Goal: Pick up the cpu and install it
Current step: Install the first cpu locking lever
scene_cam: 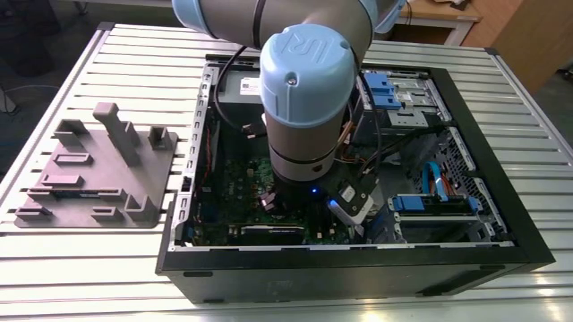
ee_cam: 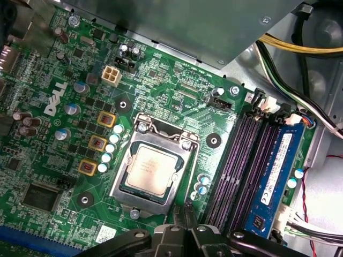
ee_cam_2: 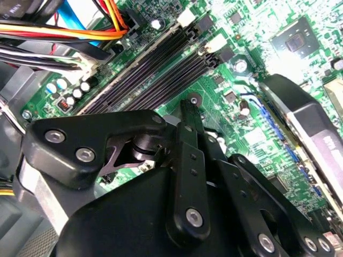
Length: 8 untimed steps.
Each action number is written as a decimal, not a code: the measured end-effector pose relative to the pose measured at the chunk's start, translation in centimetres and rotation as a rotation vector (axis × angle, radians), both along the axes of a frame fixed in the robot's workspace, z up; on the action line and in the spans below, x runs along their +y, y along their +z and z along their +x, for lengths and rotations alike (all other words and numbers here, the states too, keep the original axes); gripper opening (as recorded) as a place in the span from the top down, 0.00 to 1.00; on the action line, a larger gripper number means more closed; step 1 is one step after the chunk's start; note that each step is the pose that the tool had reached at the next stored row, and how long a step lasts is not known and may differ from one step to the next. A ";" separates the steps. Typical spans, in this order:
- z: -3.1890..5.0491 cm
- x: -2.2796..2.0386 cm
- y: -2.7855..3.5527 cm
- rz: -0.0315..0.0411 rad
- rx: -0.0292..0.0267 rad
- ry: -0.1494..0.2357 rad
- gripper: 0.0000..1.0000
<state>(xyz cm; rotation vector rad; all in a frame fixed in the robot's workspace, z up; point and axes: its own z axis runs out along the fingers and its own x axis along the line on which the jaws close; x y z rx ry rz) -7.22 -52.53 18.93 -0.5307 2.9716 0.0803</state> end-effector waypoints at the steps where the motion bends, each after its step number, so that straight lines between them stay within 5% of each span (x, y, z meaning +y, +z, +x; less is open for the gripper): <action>1: 0.00 0.00 0.00 0.0000 0.0000 0.000 0.90; 8: 0.00 0.00 1.04 0.0002 0.0005 0.000 0.90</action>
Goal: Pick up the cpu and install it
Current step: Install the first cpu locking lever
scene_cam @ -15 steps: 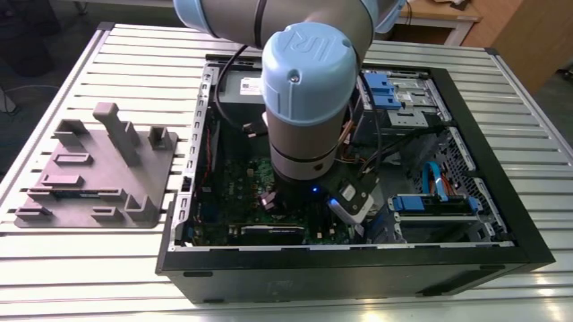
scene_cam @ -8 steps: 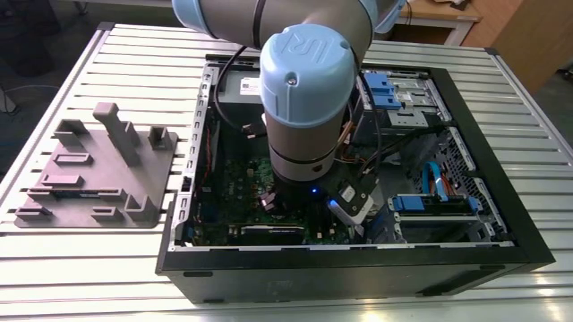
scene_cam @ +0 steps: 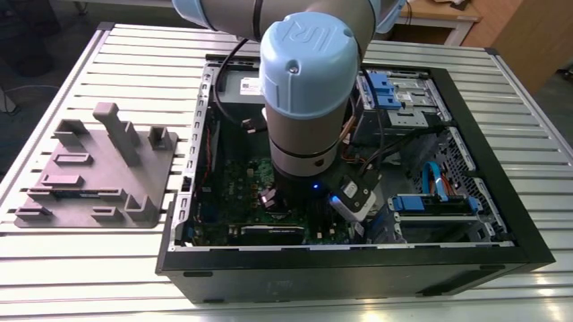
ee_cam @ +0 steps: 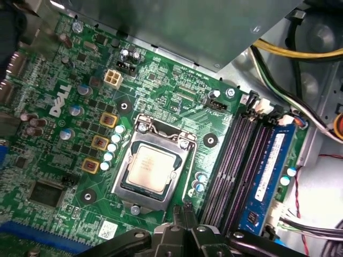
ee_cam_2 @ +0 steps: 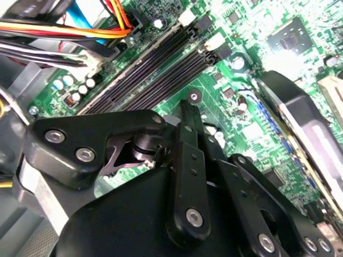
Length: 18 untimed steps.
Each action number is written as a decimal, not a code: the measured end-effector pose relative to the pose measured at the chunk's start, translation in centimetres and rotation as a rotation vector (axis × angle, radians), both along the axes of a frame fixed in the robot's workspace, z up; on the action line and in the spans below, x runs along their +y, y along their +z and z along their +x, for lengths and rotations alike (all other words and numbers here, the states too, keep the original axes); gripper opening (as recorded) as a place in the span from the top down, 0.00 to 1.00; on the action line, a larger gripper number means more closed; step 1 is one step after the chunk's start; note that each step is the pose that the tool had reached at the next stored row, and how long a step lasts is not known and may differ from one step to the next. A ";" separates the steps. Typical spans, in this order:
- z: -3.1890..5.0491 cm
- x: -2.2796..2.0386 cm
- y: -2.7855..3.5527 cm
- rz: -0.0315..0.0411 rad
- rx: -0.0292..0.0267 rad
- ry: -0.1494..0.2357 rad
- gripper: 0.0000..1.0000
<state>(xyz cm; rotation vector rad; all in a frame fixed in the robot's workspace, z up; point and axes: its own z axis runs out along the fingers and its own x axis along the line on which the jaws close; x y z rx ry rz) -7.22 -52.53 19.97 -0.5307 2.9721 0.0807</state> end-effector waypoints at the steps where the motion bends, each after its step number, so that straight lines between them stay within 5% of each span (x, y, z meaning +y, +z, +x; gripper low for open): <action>1: 0.00 0.00 0.11 -0.0001 0.0001 0.000 0.90; 9: 0.00 0.03 0.16 -0.0004 0.0002 0.000 0.90; 15: 0.00 0.05 1.26 -0.0004 0.0001 -0.001 0.90; 18: 0.00 0.39 1.31 -0.0008 0.0001 -0.001 0.90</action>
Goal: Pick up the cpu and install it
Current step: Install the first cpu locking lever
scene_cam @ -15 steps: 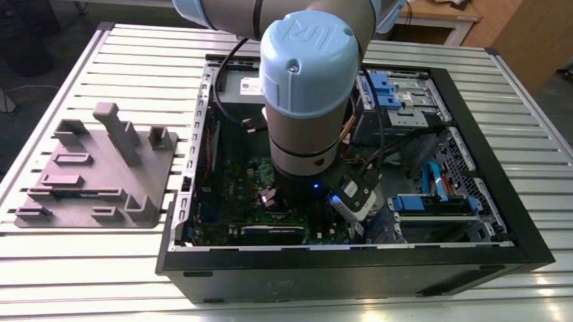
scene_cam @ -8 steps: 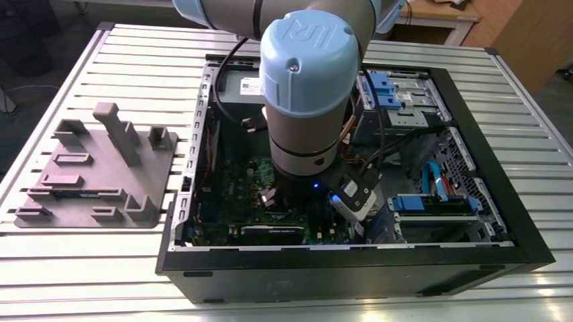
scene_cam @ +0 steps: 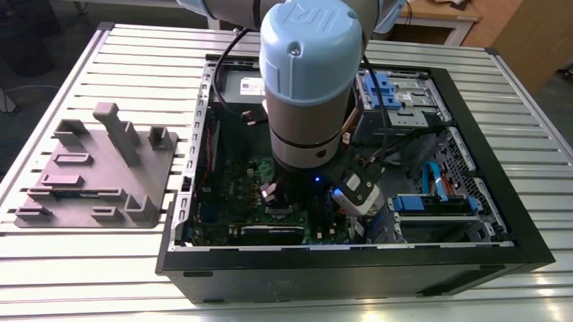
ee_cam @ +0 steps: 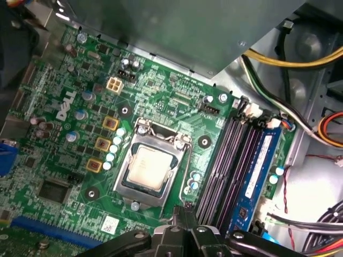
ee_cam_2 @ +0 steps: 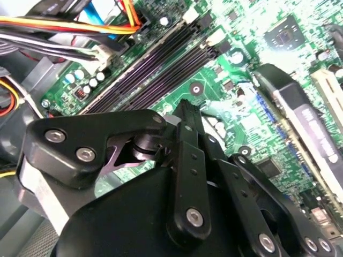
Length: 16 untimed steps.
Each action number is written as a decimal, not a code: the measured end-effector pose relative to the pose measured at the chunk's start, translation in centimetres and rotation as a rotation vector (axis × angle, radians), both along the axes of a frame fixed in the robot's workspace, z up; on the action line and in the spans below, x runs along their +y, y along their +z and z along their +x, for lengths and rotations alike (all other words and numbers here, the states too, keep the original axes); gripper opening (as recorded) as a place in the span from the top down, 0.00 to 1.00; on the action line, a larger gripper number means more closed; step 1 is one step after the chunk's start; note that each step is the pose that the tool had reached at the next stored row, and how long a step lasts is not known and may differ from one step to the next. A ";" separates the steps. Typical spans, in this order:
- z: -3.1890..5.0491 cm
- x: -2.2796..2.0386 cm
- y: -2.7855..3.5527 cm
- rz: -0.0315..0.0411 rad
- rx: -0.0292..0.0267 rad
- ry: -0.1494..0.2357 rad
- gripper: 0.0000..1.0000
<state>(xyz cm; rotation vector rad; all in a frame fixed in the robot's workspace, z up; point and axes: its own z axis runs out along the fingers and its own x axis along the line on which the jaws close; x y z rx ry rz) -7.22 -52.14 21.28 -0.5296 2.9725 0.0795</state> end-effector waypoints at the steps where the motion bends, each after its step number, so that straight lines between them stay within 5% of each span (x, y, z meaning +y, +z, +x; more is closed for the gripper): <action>1: 0.00 0.23 0.00 -0.0001 0.0000 0.000 0.90; 7: -0.03 1.24 -0.01 0.0001 0.0000 -0.001 0.90; 16: -0.64 1.81 -0.01 0.0003 -0.0015 -0.006 0.90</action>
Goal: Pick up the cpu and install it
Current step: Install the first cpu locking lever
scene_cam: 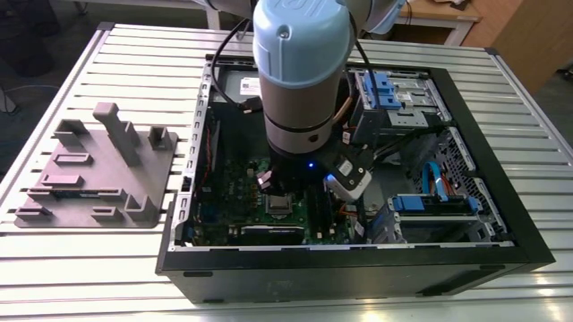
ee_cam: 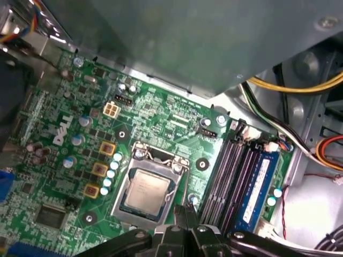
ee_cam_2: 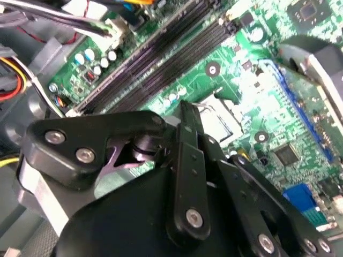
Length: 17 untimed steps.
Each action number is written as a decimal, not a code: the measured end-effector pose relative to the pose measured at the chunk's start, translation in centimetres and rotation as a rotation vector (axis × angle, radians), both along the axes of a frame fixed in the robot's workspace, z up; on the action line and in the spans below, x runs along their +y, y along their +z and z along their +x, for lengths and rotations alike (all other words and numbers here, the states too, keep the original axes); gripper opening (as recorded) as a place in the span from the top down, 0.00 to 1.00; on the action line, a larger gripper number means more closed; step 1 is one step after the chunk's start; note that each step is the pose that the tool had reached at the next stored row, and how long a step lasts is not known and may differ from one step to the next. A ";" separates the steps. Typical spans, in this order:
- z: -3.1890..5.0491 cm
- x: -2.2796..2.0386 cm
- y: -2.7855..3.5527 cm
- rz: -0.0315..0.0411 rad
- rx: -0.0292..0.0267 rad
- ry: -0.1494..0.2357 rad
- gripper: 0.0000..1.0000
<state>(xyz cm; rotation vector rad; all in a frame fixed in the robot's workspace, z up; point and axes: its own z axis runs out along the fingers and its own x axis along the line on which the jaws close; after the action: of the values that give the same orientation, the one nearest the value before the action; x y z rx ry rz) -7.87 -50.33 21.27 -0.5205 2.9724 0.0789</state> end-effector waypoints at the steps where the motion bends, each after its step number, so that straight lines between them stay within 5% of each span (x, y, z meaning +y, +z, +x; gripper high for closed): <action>1: -0.06 0.04 0.00 -0.0001 -0.0001 -0.001 0.90; 17: -0.09 1.00 -0.21 0.0000 -0.0003 -0.002 0.90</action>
<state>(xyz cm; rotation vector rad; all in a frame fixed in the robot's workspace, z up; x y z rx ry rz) -7.95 -49.32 21.06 -0.5180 2.9725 0.0787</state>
